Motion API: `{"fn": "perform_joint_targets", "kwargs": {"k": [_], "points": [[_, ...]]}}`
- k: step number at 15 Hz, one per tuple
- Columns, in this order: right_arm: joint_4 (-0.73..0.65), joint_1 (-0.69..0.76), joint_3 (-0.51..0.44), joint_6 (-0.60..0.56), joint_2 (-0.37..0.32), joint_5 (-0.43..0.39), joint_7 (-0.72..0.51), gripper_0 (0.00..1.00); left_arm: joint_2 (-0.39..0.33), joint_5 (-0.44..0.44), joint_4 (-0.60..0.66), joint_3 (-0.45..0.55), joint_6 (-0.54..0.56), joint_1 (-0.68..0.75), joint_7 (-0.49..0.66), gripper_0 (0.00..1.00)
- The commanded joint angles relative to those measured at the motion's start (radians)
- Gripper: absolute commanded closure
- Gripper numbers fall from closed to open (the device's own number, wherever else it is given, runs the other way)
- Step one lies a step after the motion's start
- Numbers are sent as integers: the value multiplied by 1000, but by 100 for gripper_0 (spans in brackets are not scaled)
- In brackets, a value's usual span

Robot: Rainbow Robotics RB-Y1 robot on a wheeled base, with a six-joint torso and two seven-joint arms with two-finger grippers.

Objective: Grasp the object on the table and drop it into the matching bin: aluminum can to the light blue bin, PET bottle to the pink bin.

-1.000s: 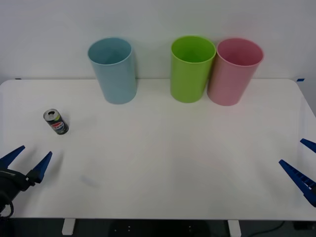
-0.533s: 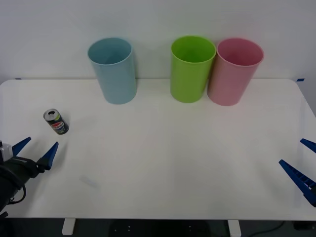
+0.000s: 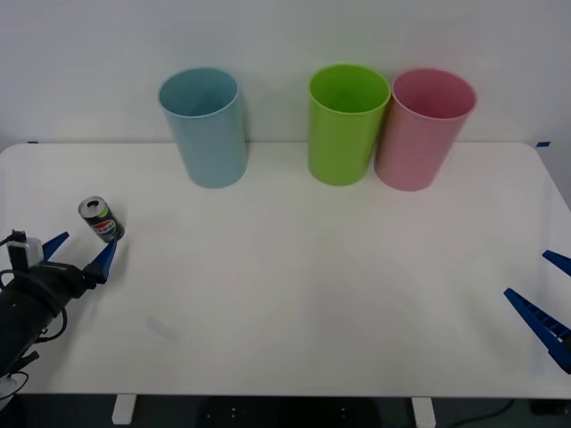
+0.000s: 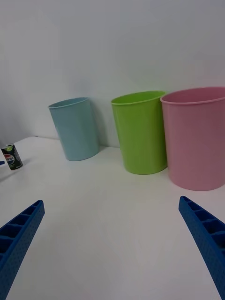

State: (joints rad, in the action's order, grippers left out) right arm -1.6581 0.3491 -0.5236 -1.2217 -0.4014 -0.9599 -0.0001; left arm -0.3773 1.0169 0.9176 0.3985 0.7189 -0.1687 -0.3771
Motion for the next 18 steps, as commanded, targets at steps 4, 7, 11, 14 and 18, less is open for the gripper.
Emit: {"fn": "perform_joint_targets", "kwargs": {"k": [4,7,11,14,18], "points": [[0,0,0,0,0,0,0,0,1,25,-89,-13,-61,-97,-19,0],[0,0,0,0,0,0,0,0,0,34,-125,-21,-96,-141,-23,0],[0,0,0,0,0,0,0,0,1,57,-183,-23,-121,-201,-31,0],[0,0,0,0,0,0,0,0,1,57,-192,-32,-133,-215,-32,0],[0,0,0,0,0,0,0,0,1,52,-192,-38,-137,-218,-31,0]]}}
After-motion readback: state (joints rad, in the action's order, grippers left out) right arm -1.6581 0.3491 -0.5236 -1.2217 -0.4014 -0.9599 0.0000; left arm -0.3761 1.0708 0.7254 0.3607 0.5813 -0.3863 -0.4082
